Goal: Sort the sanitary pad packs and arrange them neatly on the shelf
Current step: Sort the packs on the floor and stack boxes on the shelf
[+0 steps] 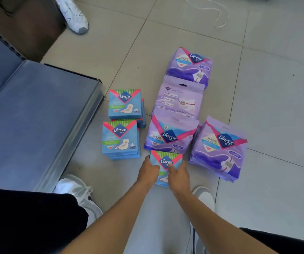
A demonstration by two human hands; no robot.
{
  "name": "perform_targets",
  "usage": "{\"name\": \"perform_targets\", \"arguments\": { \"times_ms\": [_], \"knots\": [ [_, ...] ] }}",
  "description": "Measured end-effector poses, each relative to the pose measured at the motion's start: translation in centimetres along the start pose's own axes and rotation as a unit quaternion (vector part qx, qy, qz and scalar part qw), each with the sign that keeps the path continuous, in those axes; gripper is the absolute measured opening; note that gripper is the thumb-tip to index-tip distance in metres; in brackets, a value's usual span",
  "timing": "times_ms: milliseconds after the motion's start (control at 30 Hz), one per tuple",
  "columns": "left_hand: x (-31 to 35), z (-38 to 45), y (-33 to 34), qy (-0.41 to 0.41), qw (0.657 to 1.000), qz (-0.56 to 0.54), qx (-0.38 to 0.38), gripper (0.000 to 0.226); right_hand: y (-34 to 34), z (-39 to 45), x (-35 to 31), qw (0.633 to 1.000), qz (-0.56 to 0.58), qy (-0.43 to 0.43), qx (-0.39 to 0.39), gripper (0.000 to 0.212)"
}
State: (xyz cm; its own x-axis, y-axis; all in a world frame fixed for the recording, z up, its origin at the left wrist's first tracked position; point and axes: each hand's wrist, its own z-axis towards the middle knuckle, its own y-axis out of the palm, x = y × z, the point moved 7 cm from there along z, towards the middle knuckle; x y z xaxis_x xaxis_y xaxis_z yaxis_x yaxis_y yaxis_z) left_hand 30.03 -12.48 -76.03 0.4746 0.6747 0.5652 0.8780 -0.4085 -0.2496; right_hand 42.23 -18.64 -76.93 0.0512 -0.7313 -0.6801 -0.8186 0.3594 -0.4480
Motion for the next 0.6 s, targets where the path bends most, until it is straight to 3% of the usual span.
{"name": "perform_targets", "arguments": {
  "times_ms": [200,400,500,600],
  "knots": [
    [-1.3,-0.1,0.3,0.009,0.995,0.093,0.017,0.044,1.1,0.6,2.2,0.999,-0.013,0.046,0.002,0.034],
    [-0.4,-1.0,-0.4,-0.004,0.979,0.200,0.040,0.036,-0.1,0.1,0.8,0.995,-0.082,0.050,-0.005,0.041],
    [0.8,-3.7,-1.4,0.021,0.942,0.333,0.042,0.042,-1.7,-2.1,-1.0,0.987,-0.160,-0.006,-0.004,0.055],
    [2.5,-7.1,-2.2,0.103,0.844,0.527,0.001,0.054,-2.9,-5.2,-3.9,0.933,-0.333,-0.130,-0.032,0.061]
  ]
}}
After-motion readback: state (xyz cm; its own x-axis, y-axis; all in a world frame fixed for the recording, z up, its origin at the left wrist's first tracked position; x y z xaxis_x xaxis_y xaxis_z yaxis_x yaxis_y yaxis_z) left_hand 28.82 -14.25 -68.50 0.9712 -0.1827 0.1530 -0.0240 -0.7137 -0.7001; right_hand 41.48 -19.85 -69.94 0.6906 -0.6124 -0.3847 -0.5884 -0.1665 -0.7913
